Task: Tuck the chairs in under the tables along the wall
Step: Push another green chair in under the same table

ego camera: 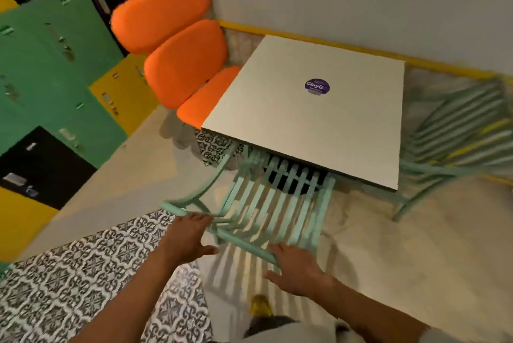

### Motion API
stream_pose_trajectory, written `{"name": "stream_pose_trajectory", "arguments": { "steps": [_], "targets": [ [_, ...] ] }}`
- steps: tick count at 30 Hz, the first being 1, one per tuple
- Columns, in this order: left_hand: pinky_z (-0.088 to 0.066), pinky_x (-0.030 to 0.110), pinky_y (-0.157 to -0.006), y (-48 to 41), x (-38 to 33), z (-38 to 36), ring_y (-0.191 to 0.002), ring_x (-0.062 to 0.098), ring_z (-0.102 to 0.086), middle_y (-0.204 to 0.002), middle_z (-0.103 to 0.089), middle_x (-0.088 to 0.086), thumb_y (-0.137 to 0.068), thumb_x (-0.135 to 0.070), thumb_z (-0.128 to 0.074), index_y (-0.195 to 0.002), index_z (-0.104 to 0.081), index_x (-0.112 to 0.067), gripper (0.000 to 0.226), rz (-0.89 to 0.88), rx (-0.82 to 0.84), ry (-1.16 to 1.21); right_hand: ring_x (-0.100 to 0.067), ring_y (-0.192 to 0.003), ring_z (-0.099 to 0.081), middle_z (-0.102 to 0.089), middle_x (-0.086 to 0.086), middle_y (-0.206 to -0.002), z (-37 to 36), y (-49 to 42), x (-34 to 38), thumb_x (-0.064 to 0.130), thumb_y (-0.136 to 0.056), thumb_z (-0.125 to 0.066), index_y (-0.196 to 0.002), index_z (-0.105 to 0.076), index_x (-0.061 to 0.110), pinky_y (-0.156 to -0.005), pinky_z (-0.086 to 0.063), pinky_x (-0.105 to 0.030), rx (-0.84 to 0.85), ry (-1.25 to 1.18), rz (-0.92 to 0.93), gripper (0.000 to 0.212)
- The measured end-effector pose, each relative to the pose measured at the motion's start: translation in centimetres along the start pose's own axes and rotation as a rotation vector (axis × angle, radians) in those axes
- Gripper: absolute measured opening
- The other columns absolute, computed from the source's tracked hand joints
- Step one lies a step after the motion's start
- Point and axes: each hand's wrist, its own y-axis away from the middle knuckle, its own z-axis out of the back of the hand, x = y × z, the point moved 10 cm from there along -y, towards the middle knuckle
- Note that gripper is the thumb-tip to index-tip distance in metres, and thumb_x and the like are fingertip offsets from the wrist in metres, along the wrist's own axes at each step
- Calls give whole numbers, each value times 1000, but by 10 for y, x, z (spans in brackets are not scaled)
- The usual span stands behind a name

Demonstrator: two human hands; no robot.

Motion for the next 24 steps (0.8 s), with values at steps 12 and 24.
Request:
{"name": "stream_pose_trajectory", "arguments": {
  "steps": [12,24],
  "targets": [
    [-54,38,-105,-81,63,-49,-125,24,-66,-139,-68,3,-105,-53,-55,-144,-58,-27,47,-284,340,-210,-35,-124,-65,-67,-14,-138,-15,-23,22,27,-109,-49,-145,-53,14,-109,-44,-44,-123,-6,-511,39],
    [-53,35,-101,-64,66,-83,-119,23,-69,-129,-73,-1,-106,-48,-52,-153,-47,-46,47,-428,125,-254,-29,-117,-68,-70,-8,-131,-37,-15,29,10,-109,-50,-130,-63,18,-109,-47,-40,-181,65,-700,26]
  ]
}}
